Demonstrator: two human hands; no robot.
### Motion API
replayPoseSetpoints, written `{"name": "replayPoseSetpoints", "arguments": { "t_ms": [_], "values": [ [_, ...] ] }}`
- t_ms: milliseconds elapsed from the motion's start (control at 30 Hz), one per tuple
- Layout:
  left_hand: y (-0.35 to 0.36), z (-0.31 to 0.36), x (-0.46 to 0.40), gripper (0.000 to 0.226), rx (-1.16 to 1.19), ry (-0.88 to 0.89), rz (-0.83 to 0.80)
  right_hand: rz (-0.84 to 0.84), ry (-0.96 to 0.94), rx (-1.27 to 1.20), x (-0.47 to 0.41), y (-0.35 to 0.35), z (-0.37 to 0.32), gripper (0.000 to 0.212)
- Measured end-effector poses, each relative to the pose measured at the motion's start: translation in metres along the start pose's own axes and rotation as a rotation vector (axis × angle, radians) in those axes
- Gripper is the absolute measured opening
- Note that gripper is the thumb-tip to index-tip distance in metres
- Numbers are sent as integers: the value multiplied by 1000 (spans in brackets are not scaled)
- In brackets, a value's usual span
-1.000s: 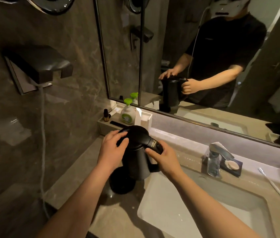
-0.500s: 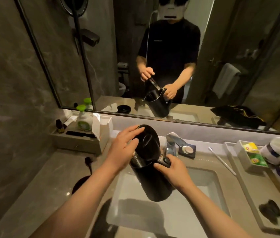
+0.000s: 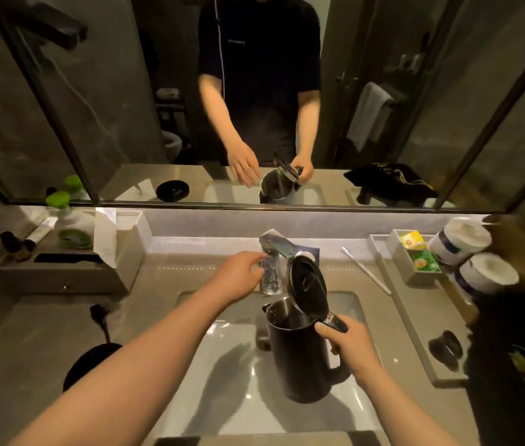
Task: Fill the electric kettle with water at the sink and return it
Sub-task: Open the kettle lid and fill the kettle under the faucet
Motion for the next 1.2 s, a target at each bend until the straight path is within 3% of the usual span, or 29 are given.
{"name": "replayPoseSetpoints", "arguments": {
  "t_ms": [200,433,633,700,833,967,1200],
  "values": [
    [30,9,-54,50,-349,195,-33,-8,107,-73,-29,7,21,31],
    [49,12,-79,34,-530,302,-6,-58,168,-172,-54,16,26,23],
    [53,16,-86,68,-589,273,2,-64,168,-165,-67,23,31,34],
    [53,16,-87,69,-581,275,18,-62,161,-175,-69,24,32,35],
    [52,13,-88,33,-507,321,110,-58,161,-200,-72,24,33,29],
    [46,12,-88,12,-400,300,172,-68,153,-228,-74,23,35,20],
    [37,10,-95,23,-269,179,128,-66,140,-212,-73,28,34,16]
  ]
}}
Point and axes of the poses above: each hand's wrist, its own x-axis away from the middle knuckle, its own y-axis out of the palm, z = x × y, the point moved 2 cm from there along -x, towards the middle knuckle, and after that the axes turned 3 degrees about z, right-handed, at the moved point
